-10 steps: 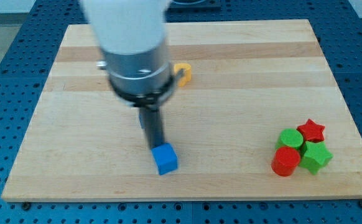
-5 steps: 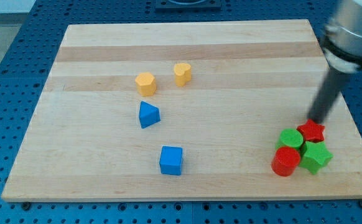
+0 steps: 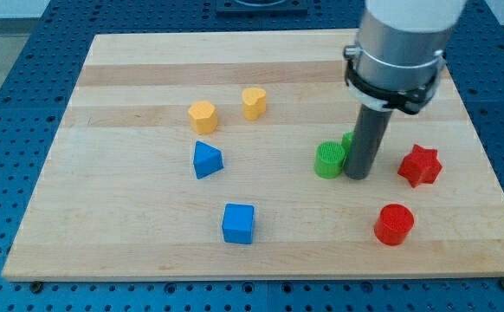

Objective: Place the green star above the green circle

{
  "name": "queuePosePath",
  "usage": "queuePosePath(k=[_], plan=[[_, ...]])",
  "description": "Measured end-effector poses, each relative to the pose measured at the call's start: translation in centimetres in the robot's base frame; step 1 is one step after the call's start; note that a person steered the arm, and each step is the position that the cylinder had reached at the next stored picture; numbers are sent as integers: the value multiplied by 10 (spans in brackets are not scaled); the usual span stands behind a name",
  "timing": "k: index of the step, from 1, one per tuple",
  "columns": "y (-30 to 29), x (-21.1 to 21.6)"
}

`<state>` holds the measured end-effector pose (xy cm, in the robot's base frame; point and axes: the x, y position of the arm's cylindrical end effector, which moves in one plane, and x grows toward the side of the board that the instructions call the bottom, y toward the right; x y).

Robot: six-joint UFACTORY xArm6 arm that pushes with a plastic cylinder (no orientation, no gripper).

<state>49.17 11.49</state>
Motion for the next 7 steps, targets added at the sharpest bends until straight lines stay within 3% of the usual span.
queuePosePath(k=[1,2,3,5,7], plan=[[0,30],[7,30],[14,14],[10,-58],[35,-60]])
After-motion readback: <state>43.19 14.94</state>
